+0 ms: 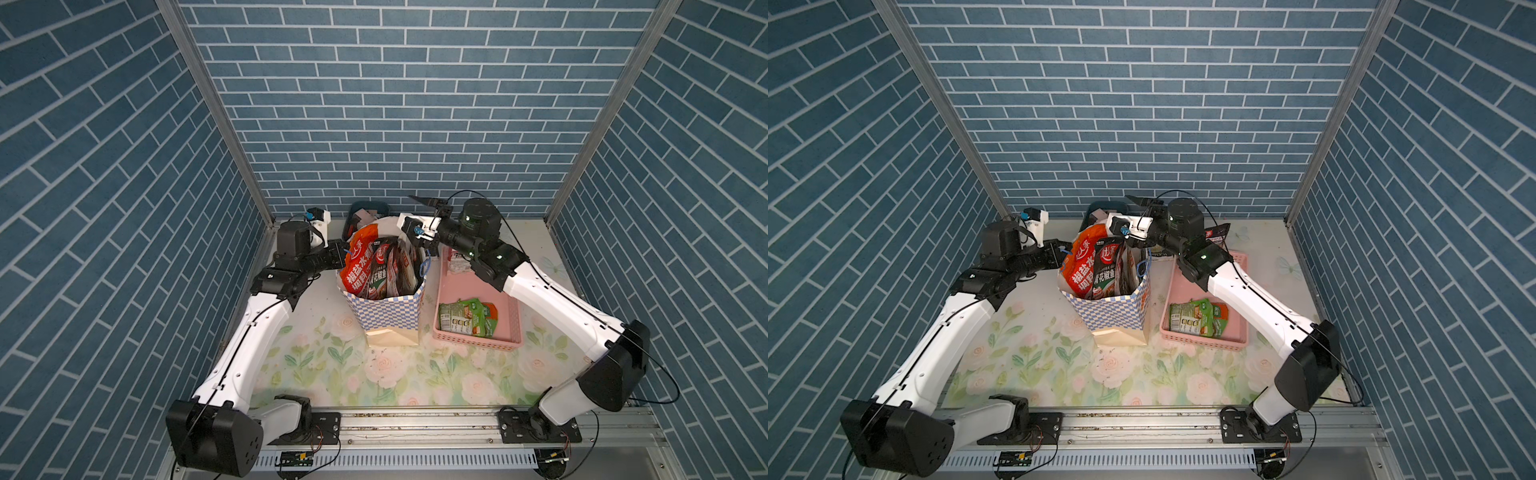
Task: Place the condiment packets inside the bag
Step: Pick up the condiment packet from the storage box.
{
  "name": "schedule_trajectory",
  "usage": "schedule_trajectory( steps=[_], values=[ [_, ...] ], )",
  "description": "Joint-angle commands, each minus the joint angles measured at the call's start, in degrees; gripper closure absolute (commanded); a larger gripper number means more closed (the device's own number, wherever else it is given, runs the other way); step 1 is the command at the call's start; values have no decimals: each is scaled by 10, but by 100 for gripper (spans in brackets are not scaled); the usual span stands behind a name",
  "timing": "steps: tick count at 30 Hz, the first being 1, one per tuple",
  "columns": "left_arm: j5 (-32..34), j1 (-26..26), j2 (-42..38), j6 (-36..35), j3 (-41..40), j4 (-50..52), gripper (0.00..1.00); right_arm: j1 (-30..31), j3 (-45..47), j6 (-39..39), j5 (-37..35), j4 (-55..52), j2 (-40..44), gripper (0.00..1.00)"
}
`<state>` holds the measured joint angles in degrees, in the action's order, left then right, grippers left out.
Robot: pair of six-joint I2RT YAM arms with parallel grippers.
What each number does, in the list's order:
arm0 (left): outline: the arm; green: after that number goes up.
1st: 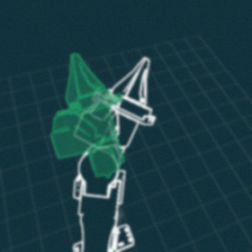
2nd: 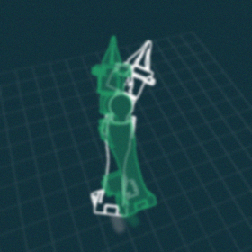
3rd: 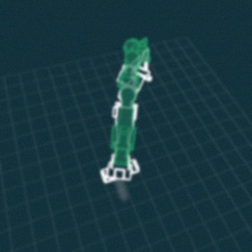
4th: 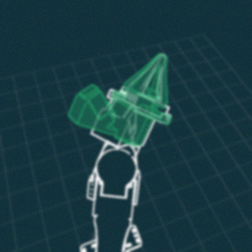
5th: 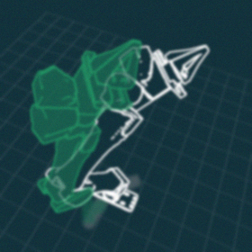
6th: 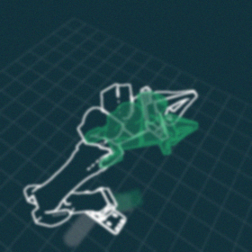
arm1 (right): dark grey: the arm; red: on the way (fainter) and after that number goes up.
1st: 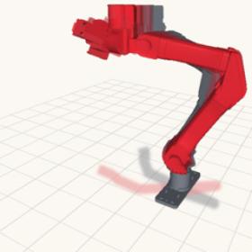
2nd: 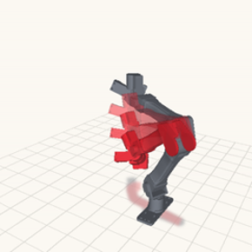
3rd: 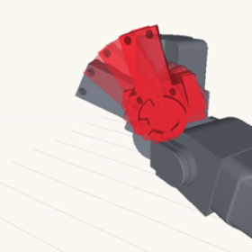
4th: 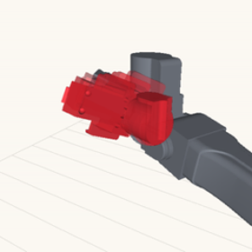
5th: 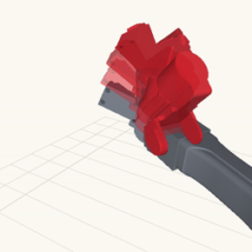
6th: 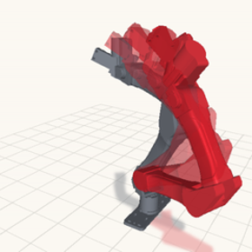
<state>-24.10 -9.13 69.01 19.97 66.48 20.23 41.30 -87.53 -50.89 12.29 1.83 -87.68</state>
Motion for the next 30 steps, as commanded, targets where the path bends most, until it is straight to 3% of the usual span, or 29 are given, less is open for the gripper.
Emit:
schedule_trajectory(
  steps=[1, 6, 11, 14, 23, 30],
  values=[
    [-7, 0, 2, -3, 0, 1, 93, -39, -47, 70, -14, -147, 26, 26],
    [-9, 0, -1, -1, -3, 1, 92, -175, -60, 67, 60, -311, 36, 30],
    [-11, 0, -4, 1, -2, 2, 92, -243, -33, -21, 50, -369, 22, 30],
    [-9, 0, -5, 1, -4, 3, 92, -262, -56, -68, 41, -408, -20, 29],
    [-3, 0, -3, 1, -3, 6, 92, -269, -153, -110, 53, -494, -137, 31],
    [3, 0, -5, -3, -6, 10, 92, -267, -154, -119, 49, -532, -159, 42]
  ],
)
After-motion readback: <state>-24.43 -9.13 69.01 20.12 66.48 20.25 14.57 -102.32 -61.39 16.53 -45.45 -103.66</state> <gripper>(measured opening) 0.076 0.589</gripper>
